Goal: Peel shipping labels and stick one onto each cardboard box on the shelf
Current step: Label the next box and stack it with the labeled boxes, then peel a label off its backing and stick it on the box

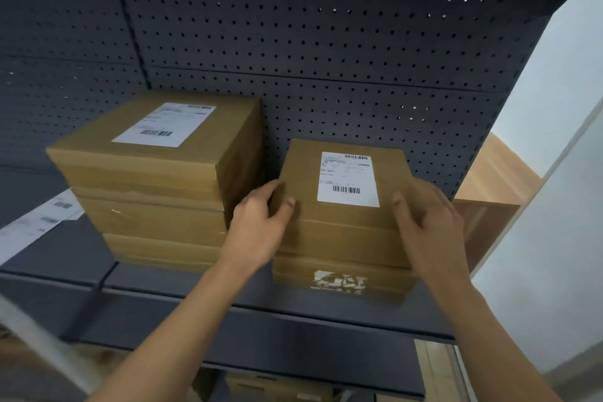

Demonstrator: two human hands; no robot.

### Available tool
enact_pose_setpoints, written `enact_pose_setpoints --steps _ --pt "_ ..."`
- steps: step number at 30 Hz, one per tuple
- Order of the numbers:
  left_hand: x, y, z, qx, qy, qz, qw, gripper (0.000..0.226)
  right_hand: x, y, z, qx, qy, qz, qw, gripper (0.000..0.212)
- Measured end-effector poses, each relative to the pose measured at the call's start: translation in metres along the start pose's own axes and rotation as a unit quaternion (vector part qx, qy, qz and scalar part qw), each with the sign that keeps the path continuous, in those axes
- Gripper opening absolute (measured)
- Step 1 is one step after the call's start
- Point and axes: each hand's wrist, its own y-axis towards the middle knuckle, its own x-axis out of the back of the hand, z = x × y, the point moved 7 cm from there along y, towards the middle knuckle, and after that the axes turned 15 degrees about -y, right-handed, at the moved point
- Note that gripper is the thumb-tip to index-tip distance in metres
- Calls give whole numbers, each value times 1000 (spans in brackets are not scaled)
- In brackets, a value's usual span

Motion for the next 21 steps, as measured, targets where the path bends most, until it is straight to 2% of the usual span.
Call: enact_pose_setpoints --steps 3,6,14,21 --pt "9 -15 -7 -53 62 13 997 41 -4 -7 35 69 -7 14 997 38" --pt "29 -29 -13 -96 111 -20 989 36 -19 -16 71 131 1 48 990 35" --pt "126 -68 3 -89 104 -70 988 23 -62 -60 171 250 1 130 959 32" --pt "287 -126 74 -10 171 -142 975 23 -130 -126 309 336 7 188 923 27"
